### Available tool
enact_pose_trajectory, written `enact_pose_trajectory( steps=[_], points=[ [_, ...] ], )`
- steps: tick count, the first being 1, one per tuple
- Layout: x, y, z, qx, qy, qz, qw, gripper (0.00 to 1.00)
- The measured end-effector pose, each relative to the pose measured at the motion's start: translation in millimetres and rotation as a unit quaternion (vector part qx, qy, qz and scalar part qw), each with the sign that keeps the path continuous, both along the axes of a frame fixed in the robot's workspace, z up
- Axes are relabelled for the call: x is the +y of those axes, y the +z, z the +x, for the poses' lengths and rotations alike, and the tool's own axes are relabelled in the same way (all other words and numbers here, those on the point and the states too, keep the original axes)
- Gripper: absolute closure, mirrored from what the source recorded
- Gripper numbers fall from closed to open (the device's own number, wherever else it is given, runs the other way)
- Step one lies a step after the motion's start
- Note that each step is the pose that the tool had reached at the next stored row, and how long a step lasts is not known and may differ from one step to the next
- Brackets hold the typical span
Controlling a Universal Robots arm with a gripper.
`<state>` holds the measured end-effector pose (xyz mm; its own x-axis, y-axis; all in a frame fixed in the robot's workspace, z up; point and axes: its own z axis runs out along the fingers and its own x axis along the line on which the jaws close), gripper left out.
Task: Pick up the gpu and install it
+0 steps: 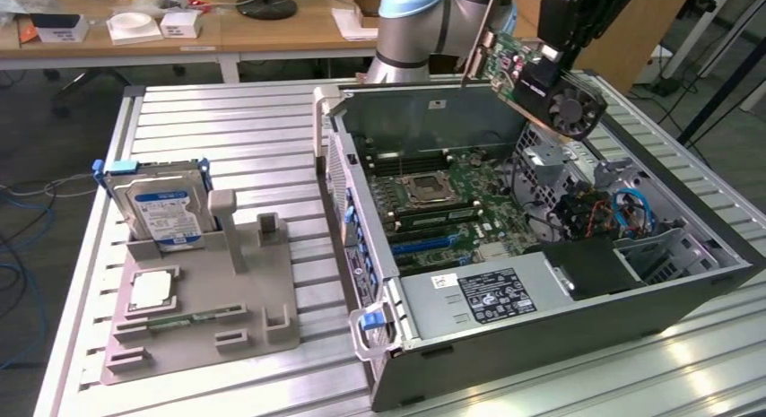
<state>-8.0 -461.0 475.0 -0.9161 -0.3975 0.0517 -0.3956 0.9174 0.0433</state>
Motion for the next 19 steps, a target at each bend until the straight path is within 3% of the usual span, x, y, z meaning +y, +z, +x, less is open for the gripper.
enact_pose_trajectory(
  steps=[4, 9, 14, 19],
  points=[
    [0.0, 0.0, 0.0, 0.0000, 0.036, -0.0002, 0.9994, 0.74],
    [0.0, 0.0, 0.0, 0.0000, 0.081, -0.0003, 0.9967, 0.74],
    [0.0, 0.0, 0.0, 0.0000, 0.126, -0.0002, 0.9920, 0.74],
    [0.0, 0.1, 0.0, 0.0000, 0.171, -0.0003, 0.9852, 0.74]
  ],
)
